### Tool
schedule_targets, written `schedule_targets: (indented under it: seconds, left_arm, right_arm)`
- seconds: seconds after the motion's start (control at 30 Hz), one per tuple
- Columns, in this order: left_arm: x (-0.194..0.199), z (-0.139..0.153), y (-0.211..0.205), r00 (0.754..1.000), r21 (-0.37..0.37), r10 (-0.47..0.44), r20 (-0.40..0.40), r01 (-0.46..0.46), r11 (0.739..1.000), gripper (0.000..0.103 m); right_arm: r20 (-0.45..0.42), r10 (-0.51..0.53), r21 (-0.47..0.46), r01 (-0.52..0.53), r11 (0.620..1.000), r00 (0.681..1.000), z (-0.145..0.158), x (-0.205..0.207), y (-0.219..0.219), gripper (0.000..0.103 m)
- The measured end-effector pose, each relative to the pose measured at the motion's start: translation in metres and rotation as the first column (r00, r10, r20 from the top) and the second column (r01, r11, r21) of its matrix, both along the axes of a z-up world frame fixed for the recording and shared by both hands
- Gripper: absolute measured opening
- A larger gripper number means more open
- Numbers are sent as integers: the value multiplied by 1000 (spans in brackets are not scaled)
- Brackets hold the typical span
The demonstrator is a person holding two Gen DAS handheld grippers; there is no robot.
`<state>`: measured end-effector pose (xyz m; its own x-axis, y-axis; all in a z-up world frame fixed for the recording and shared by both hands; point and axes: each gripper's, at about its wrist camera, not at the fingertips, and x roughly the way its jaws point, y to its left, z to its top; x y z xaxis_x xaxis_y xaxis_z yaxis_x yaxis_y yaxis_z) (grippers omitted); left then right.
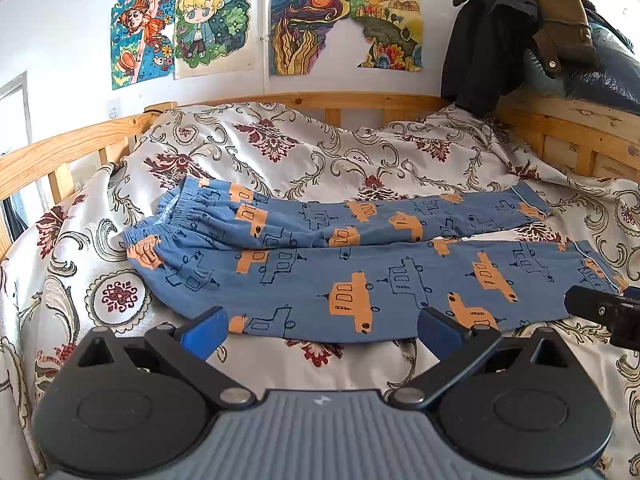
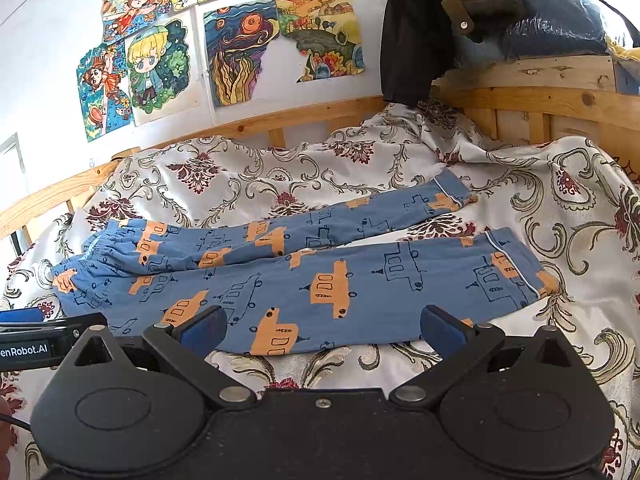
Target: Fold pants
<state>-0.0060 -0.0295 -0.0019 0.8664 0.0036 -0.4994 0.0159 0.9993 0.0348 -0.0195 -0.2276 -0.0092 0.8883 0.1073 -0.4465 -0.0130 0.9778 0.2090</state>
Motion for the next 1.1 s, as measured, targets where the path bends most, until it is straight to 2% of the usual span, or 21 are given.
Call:
schedule_targets:
  seconds: [0.4, 0.53, 0.6, 0.73, 0.83, 0.93, 1.1]
  left_arm:
    - [-5, 4, -17, 1000, -4, -5, 2, 5, 1000, 103]
    - [-3, 0, -20, 1000, -40, -13, -21, 12, 999, 103]
    - [2, -6, -17, 998, -67, 5, -57, -9, 998, 103]
    - [27, -12, -8, 977, -168, 24, -214, -61, 984, 103]
    - [43, -7, -6, 970, -193, -8, -244, -41, 980, 103]
    - [62, 11, -11, 964, -164, -70, -255, 28, 986, 103]
    - [106, 45, -26, 951, -43, -130, -280, 123, 991, 103]
  right_arm:
    - [-2, -1, 1, 1, 1000, 1000, -1, 1, 0, 103]
    - [-9, -5, -5, 5, 1000, 1000, -3, 0, 1, 103]
    - [-14, -7, -11, 7, 1000, 1000, -1, 1, 1, 103]
    - [-31, 1, 3, -1, 1000, 1000, 3, 4, 0, 103]
    - [-42, 2, 12, -1, 1000, 999, 9, 13, -10, 103]
    - [-59, 27, -4, -27, 1000, 998, 20, 26, -17, 103]
    - [-55, 127, -69, -131, 989, 990, 37, 59, -37, 103]
